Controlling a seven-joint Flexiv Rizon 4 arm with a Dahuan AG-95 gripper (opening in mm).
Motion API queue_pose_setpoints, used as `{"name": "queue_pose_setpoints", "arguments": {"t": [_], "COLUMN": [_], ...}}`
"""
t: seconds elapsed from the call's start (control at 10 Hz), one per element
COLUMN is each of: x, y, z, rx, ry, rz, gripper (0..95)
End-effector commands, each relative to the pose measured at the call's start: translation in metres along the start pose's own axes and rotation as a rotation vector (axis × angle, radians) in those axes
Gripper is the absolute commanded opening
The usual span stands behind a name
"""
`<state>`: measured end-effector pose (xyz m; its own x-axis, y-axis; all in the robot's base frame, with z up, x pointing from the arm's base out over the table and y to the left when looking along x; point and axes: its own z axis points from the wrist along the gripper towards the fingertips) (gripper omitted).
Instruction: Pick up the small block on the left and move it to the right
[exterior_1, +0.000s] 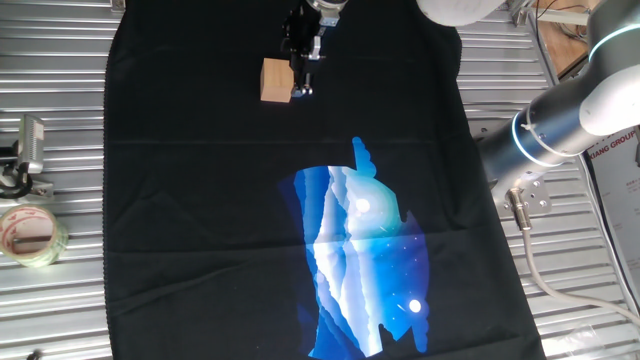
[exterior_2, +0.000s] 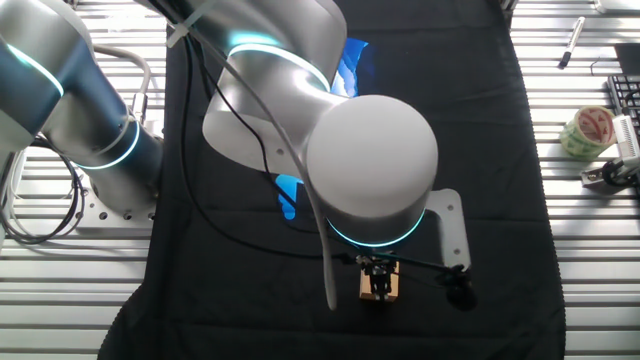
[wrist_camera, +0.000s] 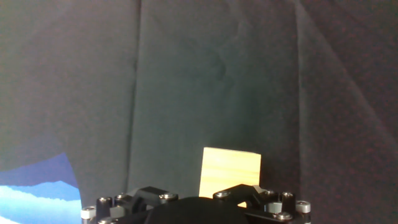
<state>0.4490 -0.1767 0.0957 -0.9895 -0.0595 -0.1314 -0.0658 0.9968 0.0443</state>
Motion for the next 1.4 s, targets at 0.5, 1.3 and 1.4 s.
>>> {"name": "queue_pose_setpoints", "arguments": {"t": [0.5, 1.3, 1.4], "x": [0.001, 0.001, 0.001], "y": [-0.0002, -0.0002, -0.0002], "z": [-0.0004, -0.0004, -0.0004], "rx": [0.156, 0.073, 0.024], "ry": [0.064, 0.055, 0.055], "rz": [-0.076, 0.066, 0.083], "gripper": [95.0, 95.0, 95.0]}}
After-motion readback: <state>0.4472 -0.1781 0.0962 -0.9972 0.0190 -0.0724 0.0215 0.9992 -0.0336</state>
